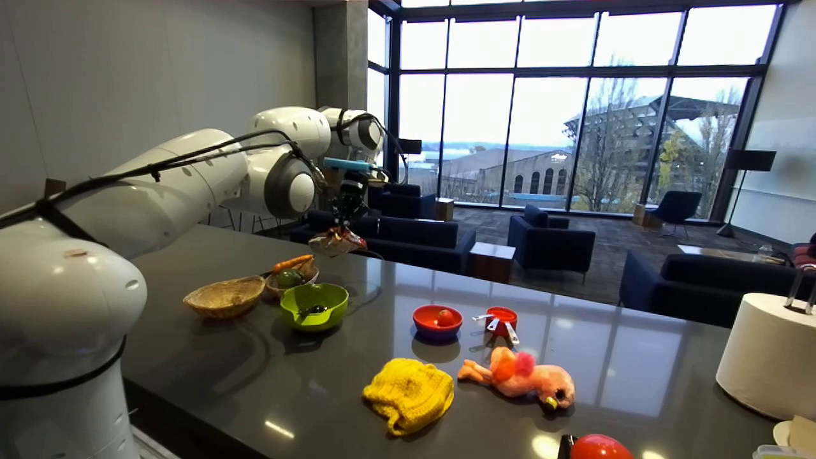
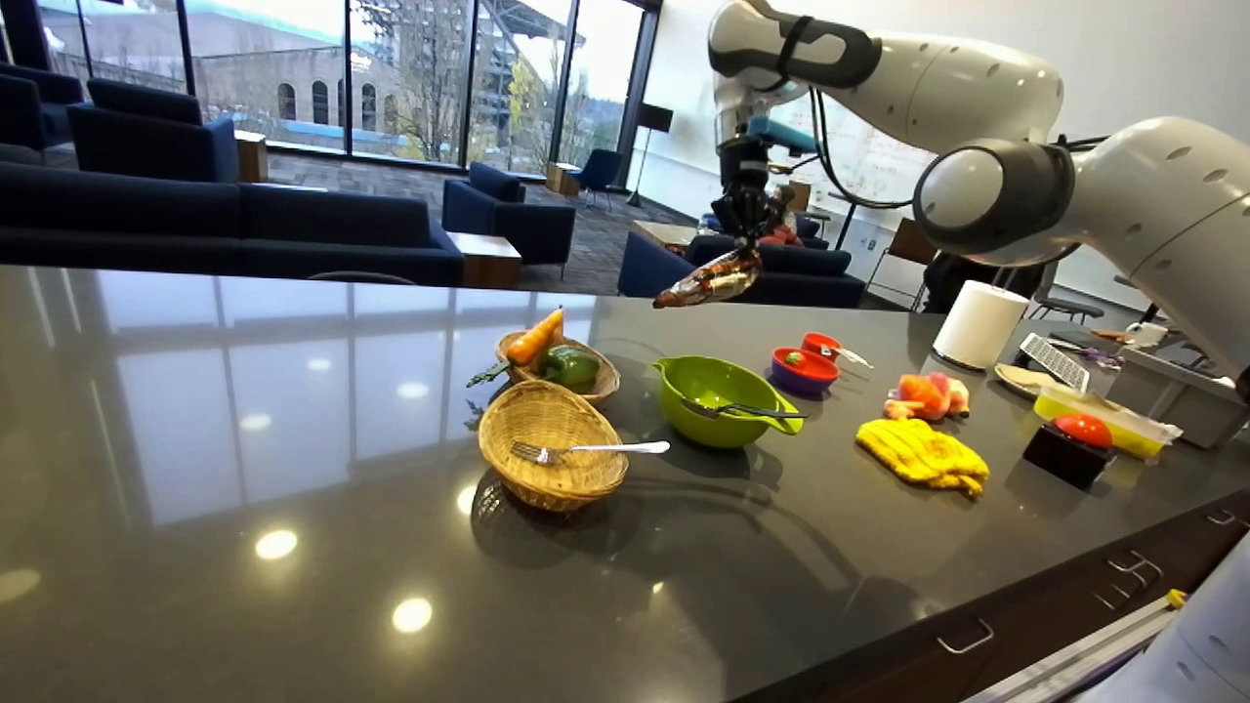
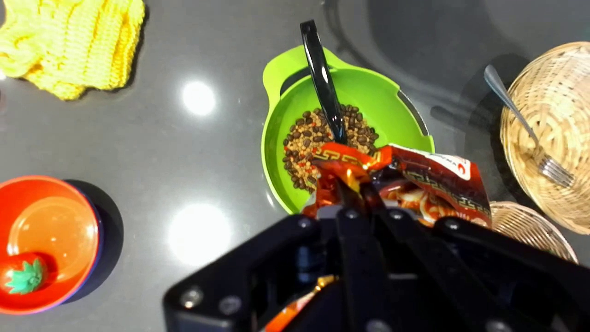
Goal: Put the brown packet inside the green bowl
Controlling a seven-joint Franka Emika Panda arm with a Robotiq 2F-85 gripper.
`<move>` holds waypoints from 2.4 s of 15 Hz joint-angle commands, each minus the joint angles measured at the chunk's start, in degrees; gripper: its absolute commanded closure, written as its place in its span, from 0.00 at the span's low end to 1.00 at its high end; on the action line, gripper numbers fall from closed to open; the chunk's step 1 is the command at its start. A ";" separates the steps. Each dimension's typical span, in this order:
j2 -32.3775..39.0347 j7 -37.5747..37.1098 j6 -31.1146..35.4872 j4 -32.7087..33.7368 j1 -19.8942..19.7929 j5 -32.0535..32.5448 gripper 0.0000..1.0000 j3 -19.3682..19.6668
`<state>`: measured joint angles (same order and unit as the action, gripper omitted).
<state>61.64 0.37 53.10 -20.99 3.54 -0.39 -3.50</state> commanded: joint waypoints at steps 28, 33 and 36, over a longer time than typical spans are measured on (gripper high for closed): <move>0.77 -10.11 -25.68 -0.70 1.30 -6.53 0.99 1.31; 2.19 -4.57 -17.17 -0.86 2.09 -0.79 0.99 2.11; 5.00 -4.91 -16.63 2.41 1.40 -1.46 0.99 1.48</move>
<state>64.78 -5.81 36.45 -21.41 5.46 -2.16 -2.15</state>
